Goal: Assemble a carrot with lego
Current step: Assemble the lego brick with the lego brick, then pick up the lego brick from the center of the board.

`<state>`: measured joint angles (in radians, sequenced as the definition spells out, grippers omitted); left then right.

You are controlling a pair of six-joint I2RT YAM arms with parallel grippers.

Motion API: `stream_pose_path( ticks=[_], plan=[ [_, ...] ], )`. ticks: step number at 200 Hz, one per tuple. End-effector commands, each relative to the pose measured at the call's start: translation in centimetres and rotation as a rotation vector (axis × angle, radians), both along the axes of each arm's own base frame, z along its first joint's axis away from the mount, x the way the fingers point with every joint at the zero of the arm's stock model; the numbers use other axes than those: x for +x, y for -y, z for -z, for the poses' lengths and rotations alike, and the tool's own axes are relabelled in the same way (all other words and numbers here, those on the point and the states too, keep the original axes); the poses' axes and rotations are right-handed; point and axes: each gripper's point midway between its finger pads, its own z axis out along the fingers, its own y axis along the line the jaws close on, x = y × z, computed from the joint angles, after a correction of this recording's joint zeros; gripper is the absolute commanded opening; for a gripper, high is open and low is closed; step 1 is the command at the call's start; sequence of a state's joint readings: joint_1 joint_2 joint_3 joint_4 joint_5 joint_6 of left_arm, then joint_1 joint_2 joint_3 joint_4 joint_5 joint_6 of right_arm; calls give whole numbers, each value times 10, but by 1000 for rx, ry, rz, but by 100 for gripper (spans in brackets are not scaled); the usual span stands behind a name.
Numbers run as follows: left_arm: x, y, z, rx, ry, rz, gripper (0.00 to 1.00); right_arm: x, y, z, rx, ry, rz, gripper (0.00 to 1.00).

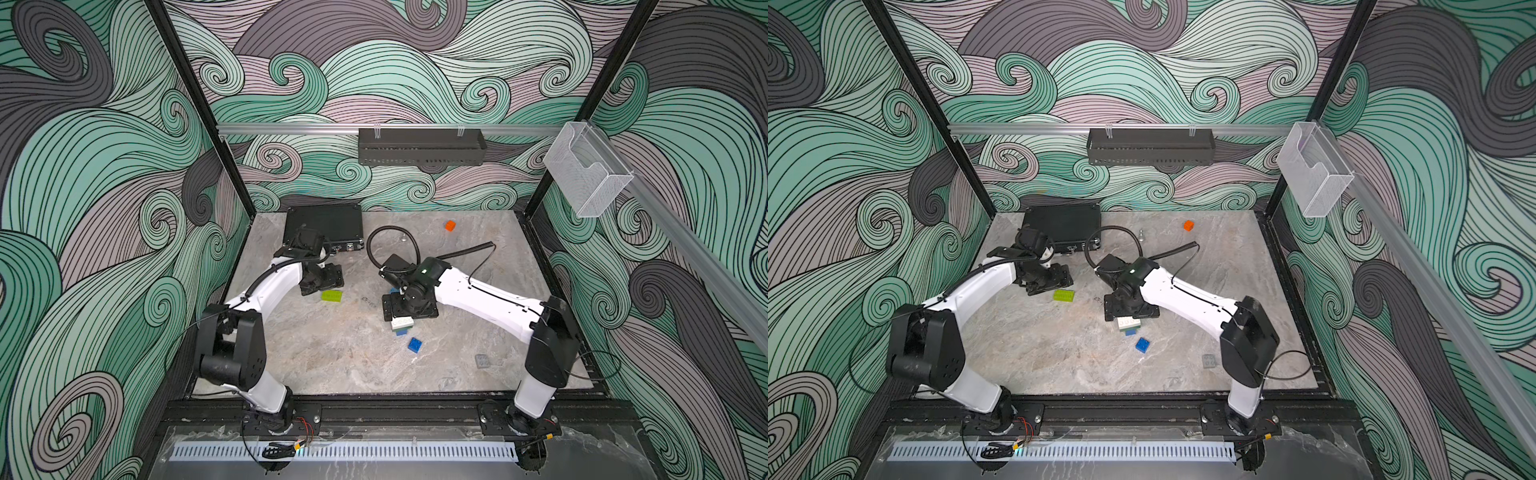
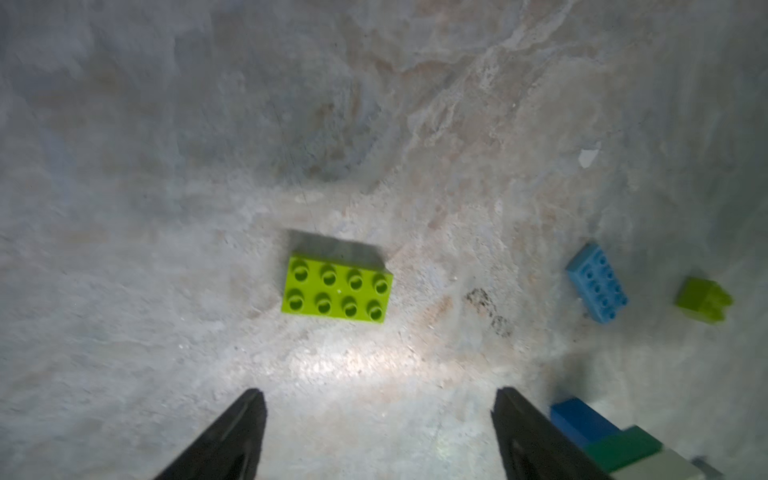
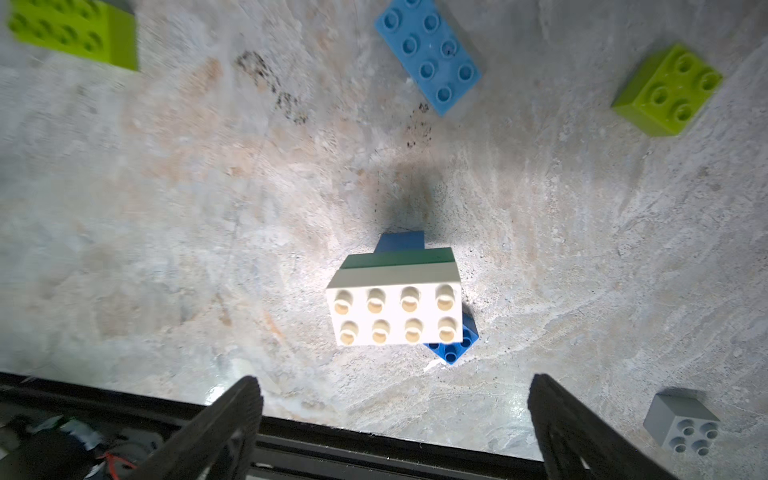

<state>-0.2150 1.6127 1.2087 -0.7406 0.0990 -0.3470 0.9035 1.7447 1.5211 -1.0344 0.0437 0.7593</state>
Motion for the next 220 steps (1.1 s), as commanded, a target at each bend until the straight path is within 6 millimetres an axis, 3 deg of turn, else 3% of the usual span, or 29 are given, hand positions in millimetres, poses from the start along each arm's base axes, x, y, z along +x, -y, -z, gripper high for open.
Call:
stream_pose_path(
  ticks=[1, 50, 77, 114, 137, 220],
  plan=[
    [-10, -9, 14, 189, -75, 121, 96, -1, 17, -9, 10, -1, 16, 99],
    [-4, -11, 55, 306, -173, 148, 99, 3, 52, -21, 60, 25, 74, 100],
    [-1, -9, 66, 295, -181, 132, 99, 1, 62, -7, 102, -10, 107, 100],
    [3, -7, 69, 282, -157, 115, 99, -3, 38, 21, 284, -90, 116, 99],
    [3, -4, 73, 264, -158, 117, 98, -1, 21, 28, 377, -99, 119, 99],
    [1, 3, 87, 223, -178, 105, 90, 0, 5, 42, 453, -131, 135, 99]
  ],
)
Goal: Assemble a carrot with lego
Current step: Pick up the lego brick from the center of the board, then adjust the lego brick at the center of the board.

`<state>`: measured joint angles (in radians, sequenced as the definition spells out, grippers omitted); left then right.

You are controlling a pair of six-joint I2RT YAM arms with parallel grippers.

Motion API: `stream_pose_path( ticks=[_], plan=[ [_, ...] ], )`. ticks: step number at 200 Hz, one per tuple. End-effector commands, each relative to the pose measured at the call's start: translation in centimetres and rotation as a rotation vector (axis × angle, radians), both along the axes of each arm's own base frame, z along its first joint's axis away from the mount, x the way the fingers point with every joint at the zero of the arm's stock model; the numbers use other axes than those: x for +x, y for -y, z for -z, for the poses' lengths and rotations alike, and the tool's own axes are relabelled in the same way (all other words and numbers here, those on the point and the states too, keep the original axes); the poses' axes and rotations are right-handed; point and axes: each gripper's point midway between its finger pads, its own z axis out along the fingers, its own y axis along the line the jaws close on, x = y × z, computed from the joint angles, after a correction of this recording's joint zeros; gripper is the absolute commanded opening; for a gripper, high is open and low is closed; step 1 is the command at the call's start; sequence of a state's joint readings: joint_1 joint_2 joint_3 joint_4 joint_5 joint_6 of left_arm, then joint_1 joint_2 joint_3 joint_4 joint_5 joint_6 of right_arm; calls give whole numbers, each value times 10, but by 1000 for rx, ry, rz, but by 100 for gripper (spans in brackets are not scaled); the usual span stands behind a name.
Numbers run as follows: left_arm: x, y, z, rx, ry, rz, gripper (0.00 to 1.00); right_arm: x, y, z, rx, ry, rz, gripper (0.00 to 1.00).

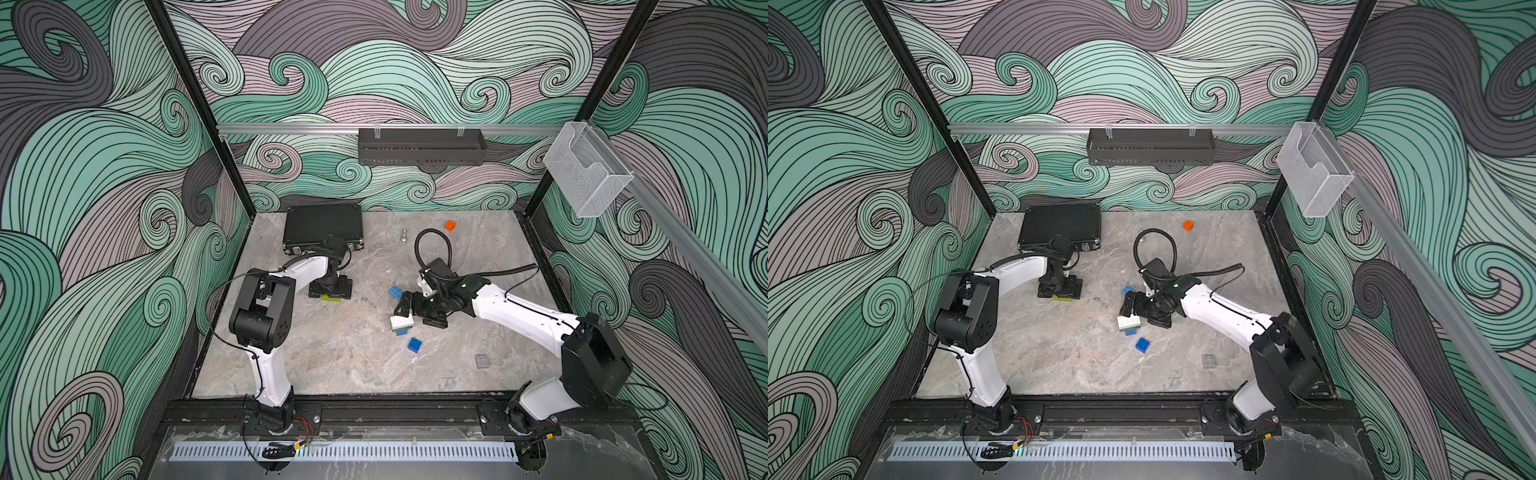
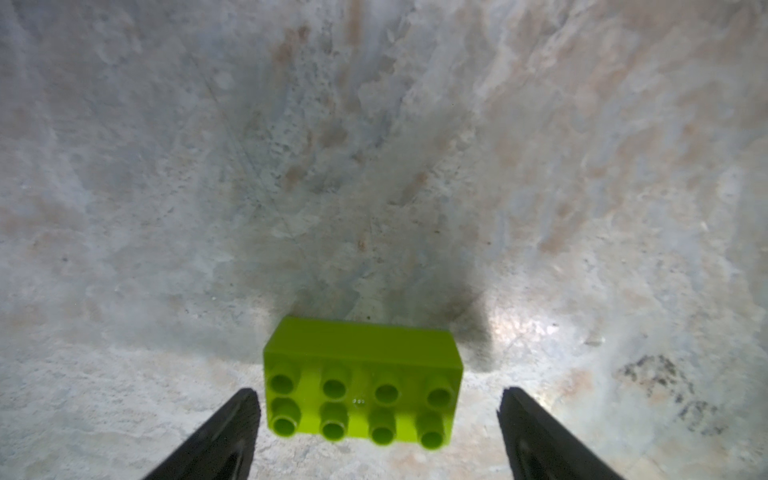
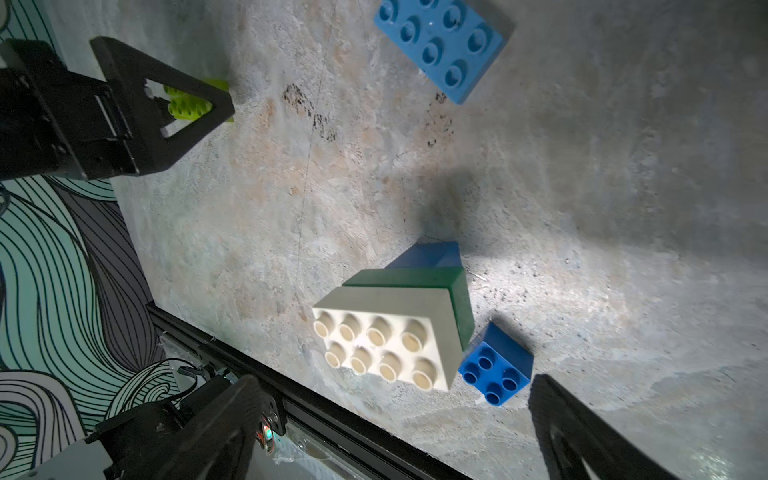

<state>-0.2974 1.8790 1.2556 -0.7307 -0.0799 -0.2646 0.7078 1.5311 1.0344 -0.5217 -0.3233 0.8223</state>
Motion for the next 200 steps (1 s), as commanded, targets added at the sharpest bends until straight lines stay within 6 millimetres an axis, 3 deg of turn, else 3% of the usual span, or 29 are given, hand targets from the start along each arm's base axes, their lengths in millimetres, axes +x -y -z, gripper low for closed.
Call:
stream_pose_path(
  ticks=[1, 121, 200],
  plan=[
    [-3, 2, 9, -14, -24, -18, 90, -2, -8, 5, 37, -24, 7, 99],
    [-4, 5, 12, -31, -36, -26, 86, 4, -26, 15, 96, -14, 6, 99],
    [-5, 6, 12, -37, -39, -29, 84, -4, -28, 22, 106, -54, 18, 99]
  ],
)
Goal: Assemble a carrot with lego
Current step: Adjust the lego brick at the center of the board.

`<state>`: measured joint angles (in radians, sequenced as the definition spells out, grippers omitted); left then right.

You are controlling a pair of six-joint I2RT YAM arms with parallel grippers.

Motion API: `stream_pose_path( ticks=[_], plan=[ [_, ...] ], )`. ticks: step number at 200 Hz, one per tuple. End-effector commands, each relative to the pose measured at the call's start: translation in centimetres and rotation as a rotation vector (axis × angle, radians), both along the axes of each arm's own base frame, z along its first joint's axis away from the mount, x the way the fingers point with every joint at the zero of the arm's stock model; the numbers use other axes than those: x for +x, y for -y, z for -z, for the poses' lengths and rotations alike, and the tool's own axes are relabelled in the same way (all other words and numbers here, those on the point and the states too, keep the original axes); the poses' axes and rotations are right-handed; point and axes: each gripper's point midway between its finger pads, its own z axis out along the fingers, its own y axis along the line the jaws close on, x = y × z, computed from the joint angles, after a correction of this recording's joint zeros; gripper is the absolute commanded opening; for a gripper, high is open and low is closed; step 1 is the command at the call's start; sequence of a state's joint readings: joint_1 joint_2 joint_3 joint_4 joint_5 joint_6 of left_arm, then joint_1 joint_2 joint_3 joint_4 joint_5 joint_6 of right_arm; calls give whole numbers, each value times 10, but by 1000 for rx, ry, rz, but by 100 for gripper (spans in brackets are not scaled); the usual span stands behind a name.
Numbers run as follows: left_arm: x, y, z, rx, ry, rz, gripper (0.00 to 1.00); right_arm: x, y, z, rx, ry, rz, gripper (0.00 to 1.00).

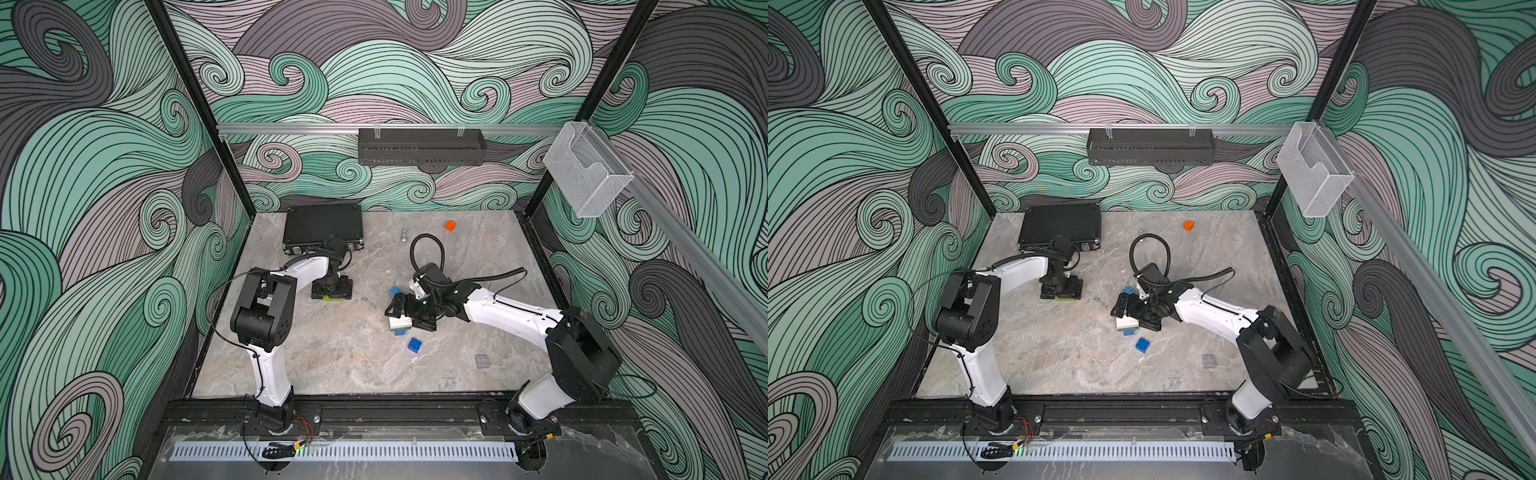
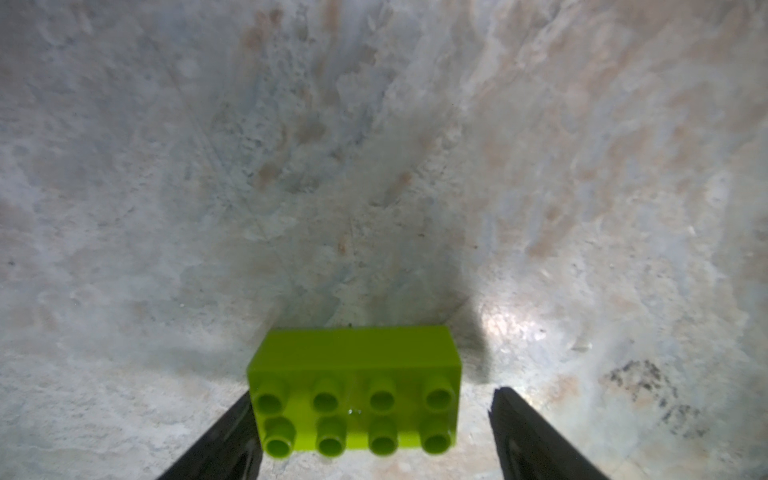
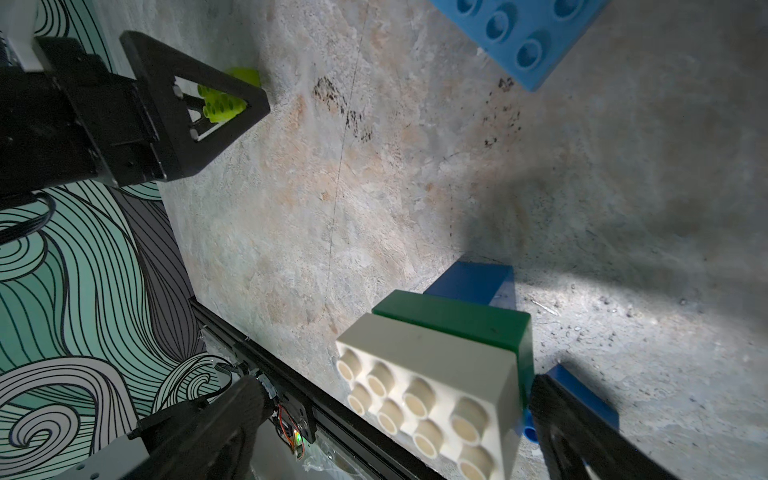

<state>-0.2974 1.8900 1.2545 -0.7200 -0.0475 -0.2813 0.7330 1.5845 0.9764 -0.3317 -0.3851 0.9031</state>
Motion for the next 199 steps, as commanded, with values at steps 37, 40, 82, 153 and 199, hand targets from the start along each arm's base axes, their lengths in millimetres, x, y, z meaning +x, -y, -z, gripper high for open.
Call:
stream_pose_path(
  ticks=[37, 40, 82, 153, 199],
  plan=[
    [-5, 1, 8, -8, -31, -15, 83, -9, -2, 12, 11, -55, 11, 99],
    [-5, 1, 8, -9, -31, -15, 83, -9, -2, 12, 11, -55, 12, 99],
    [-5, 2, 10, -11, -35, -15, 82, -9, -4, 12, 25, -61, 12, 99],
    [-6, 2, 11, -10, -40, -13, 81, -11, -9, 15, 44, -78, 8, 99],
    [-6, 4, 12, -12, -42, -13, 78, -13, -11, 15, 53, -79, 9, 100]
  ],
)
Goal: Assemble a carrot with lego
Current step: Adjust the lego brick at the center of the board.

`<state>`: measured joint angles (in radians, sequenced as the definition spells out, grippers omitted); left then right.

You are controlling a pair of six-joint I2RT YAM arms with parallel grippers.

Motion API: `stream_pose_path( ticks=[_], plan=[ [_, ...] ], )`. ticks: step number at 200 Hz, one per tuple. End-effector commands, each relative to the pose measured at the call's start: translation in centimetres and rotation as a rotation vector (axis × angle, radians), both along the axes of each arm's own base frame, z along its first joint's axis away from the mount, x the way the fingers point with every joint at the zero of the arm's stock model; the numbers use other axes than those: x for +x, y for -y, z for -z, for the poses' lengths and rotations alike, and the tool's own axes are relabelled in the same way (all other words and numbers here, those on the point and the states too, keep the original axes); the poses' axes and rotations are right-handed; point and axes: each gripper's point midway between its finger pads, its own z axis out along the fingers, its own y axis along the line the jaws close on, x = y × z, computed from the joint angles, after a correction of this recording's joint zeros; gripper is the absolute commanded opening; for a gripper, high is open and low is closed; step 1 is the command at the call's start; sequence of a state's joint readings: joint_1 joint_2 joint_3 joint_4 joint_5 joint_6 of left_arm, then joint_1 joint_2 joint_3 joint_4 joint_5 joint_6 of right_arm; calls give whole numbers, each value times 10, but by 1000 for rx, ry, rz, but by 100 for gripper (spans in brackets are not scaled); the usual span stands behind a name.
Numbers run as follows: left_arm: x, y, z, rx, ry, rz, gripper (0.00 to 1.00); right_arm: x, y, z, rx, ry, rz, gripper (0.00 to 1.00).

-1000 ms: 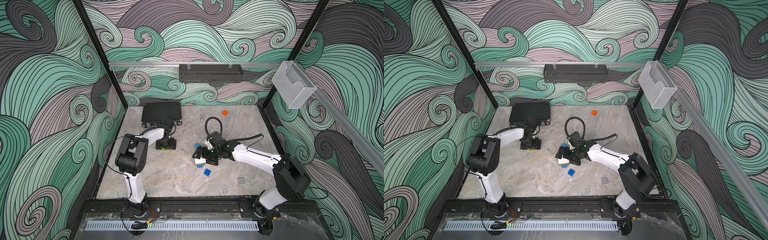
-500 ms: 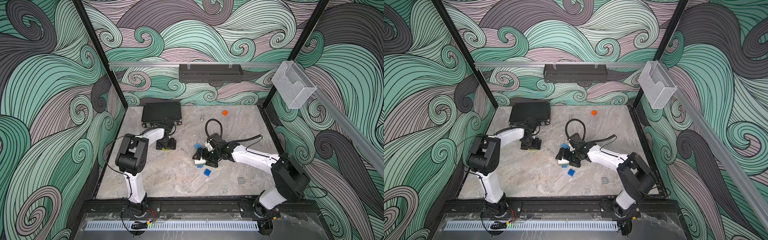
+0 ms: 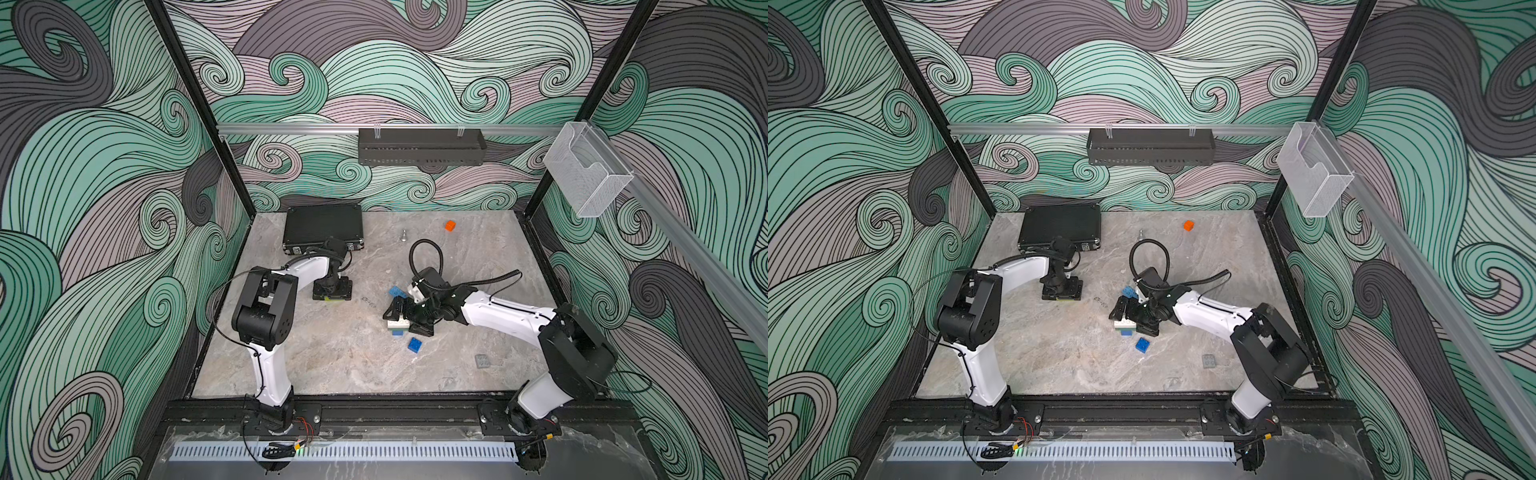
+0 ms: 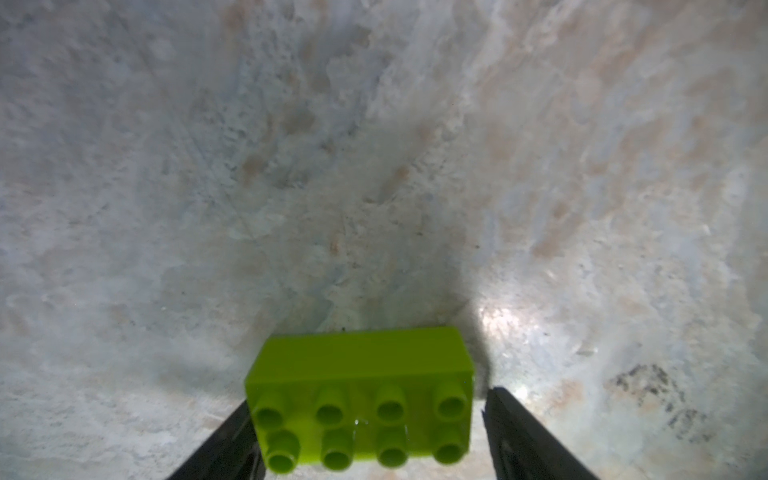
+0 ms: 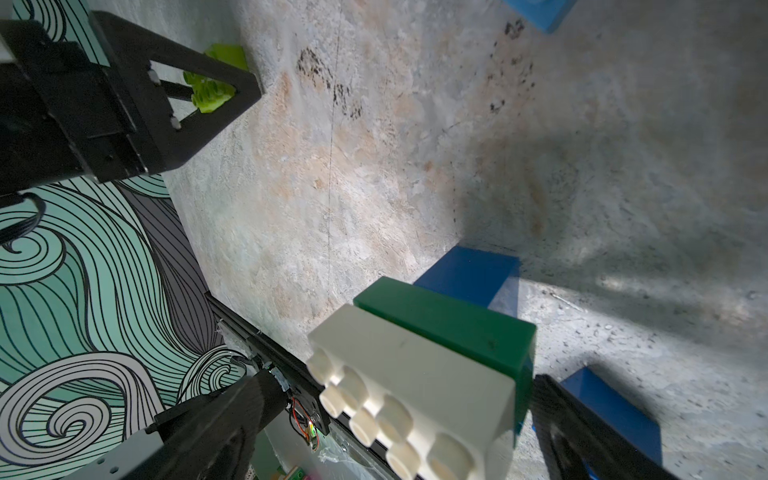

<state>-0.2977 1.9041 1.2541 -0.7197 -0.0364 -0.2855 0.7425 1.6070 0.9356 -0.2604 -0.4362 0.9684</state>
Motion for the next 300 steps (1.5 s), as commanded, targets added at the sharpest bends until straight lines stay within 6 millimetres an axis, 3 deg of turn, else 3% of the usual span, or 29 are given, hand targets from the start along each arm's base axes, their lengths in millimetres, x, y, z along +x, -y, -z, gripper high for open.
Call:
stream_pose_path(
  ticks=[1, 62, 214, 259, 300],
  plan=[
    [-5, 2, 7, -5, -26, -12, 78, -4, -3, 4, 9, -16, -5, 99],
    [0, -11, -1, 62, 8, -41, 78, -5, 4, 3, -16, -4, -3, 99],
    [11, -3, 0, 32, 13, -57, 73, -6, 10, 5, -27, 4, 14, 99],
    [11, -4, 1, 34, 13, -61, 62, -5, 13, 2, -30, 10, 16, 99],
    [7, 1, -7, 35, -12, -64, 33, -2, 27, -4, -52, 23, 29, 99]
  ],
)
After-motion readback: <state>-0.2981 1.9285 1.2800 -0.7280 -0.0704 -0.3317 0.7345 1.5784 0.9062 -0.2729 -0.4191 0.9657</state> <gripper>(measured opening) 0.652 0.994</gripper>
